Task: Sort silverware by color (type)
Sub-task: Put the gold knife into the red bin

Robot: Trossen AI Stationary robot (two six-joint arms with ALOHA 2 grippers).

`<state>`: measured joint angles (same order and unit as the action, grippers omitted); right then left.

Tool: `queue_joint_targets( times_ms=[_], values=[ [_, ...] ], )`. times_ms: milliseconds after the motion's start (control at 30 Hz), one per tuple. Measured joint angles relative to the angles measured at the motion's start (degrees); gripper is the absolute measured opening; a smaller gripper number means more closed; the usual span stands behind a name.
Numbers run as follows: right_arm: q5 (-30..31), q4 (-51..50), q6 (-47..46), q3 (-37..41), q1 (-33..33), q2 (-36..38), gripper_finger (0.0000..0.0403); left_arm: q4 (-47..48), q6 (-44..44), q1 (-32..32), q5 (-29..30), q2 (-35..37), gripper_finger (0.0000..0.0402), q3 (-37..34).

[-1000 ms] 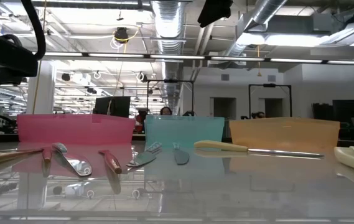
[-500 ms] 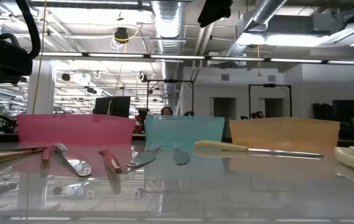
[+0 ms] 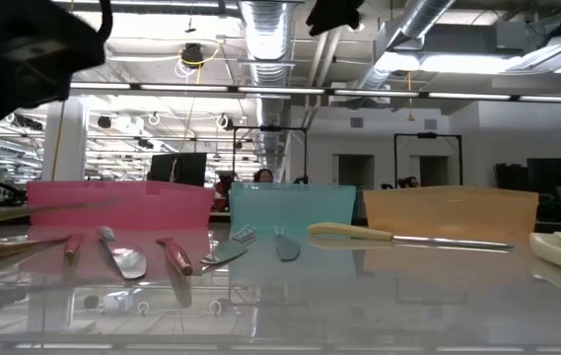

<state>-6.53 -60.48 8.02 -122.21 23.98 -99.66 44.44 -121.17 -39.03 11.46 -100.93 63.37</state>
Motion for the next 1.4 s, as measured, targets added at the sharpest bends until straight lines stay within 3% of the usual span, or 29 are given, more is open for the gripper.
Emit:
queue_joint_targets(
  times_ms=[167,367,567,767,1100,1400],
  values=[
    [-14.9,0.3,-5.1,0.0,3.2,0.0,0.0175,1.1,-0.8,0.0,9.8,4.3,0.0001,0.0],
    [-31.8,0.2,-7.5,0.0,6.5,0.0,0.0175,3.7,4.5,-0.2,27.3,11.6,0.0001,0.0],
    [-34.1,2.3,-6.5,1.9,4.9,0.1,0.0175,4.3,11.9,-0.1,43.7,17.2,0.0000,0.0],
    [-34.5,11.5,-8.8,6.8,0.5,0.1,0.0175,4.1,20.6,-0.1,55.3,21.2,0.0000,0.0],
    [-37.3,41.0,-20.4,16.2,-6.9,0.1,0.0175,1.7,30.2,0.0,63.8,23.1,0.0000,0.0],
    [-37.1,56.1,-24.7,22.9,-12.4,0.0,0.0175,-7.7,45.4,2.9,60.5,23.1,0.0000,0.0]
  ],
)
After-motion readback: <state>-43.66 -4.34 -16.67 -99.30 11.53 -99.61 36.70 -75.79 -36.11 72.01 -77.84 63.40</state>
